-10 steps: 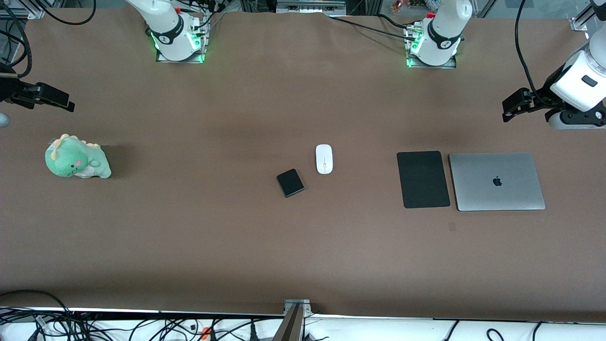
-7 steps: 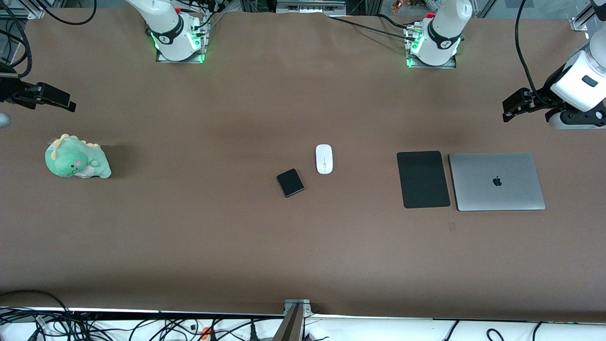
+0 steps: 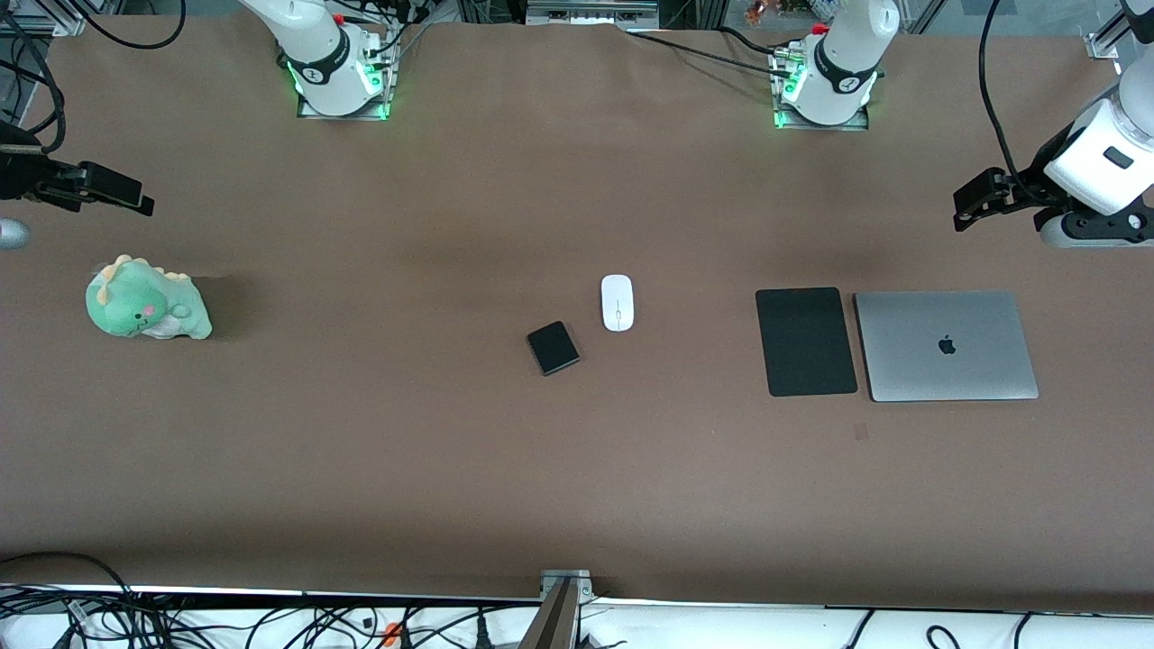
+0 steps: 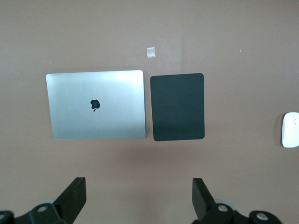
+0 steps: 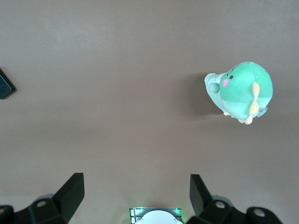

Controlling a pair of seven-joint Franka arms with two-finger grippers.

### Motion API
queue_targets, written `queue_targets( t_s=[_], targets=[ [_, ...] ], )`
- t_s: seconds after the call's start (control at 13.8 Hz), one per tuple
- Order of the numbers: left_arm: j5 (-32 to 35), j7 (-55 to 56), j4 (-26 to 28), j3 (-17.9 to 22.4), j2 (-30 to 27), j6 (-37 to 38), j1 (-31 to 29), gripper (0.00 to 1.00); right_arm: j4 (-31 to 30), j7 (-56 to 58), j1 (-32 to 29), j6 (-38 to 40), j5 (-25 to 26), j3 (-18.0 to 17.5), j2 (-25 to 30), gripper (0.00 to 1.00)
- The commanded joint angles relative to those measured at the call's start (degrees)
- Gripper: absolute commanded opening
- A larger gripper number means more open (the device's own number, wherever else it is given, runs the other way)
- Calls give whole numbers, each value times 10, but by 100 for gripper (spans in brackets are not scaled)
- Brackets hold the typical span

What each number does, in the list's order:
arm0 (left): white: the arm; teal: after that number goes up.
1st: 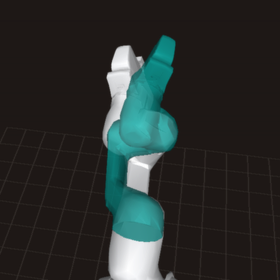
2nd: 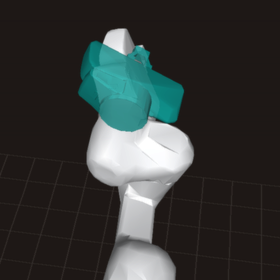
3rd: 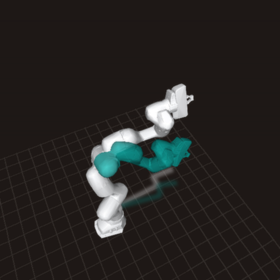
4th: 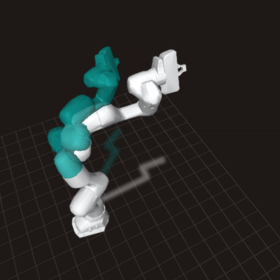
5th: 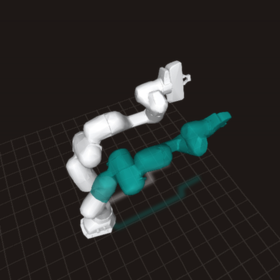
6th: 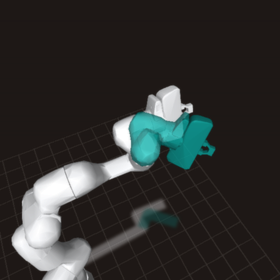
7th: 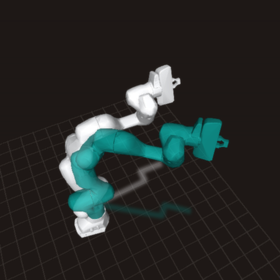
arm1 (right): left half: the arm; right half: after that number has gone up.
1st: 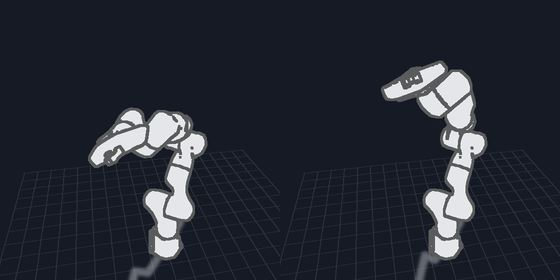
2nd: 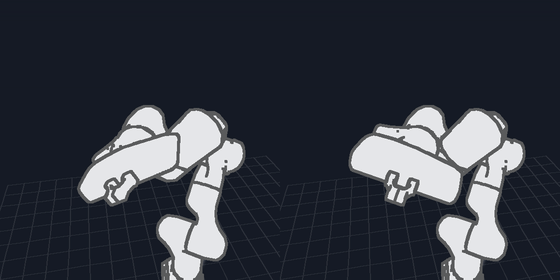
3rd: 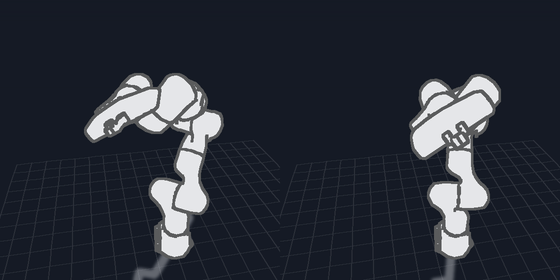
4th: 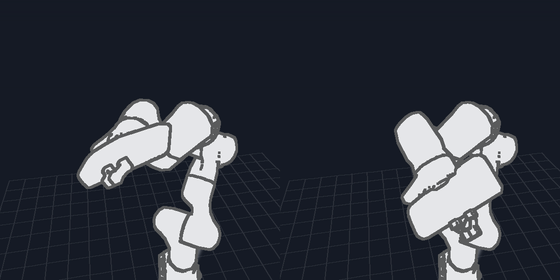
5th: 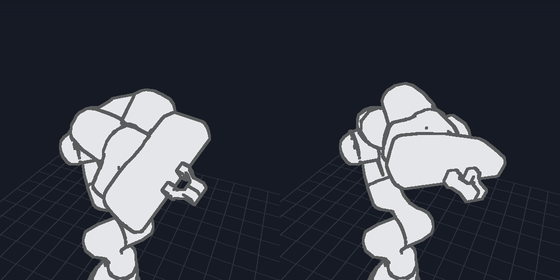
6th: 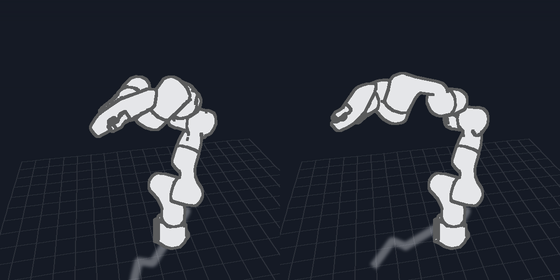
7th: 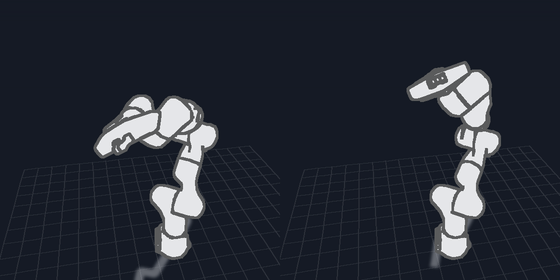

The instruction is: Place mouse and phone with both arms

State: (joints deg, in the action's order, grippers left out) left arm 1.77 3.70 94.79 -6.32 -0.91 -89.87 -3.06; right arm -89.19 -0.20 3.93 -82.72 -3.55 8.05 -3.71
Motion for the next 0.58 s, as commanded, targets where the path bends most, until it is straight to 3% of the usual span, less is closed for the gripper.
queue_targets(
  t_s=[0.0, 0.51],
  targets=[
    [-9, -12, -28, -10, 26, 28, 3, 100, 1, 4, 4, 17, -10, -4, -16, 100],
    [-55, 54, -28, -113, 153, -4, 7, 100, -18, -22, 20, -40, -12, -66, -72, 100]
  ],
)
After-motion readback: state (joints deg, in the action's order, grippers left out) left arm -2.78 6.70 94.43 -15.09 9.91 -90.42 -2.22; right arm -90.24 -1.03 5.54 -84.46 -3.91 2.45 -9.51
